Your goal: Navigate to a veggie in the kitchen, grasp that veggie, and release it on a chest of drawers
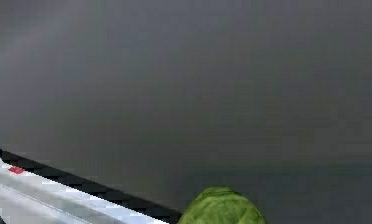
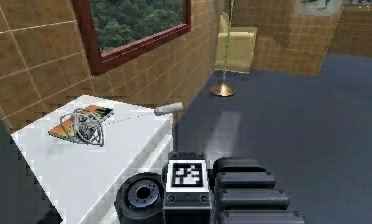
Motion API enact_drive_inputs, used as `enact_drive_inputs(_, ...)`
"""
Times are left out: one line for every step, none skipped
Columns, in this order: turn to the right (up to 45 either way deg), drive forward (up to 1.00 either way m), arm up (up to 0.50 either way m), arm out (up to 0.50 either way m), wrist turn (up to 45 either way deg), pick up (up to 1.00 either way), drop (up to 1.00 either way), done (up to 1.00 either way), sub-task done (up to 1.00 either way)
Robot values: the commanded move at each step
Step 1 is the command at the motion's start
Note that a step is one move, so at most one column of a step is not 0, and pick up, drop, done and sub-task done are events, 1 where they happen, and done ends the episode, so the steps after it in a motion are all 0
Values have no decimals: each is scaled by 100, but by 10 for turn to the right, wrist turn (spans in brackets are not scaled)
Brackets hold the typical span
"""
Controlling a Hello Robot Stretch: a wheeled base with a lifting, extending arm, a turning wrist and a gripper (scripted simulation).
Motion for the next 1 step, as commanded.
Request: enact_drive_inputs(420,0,0,0,0,0,0,0,0)
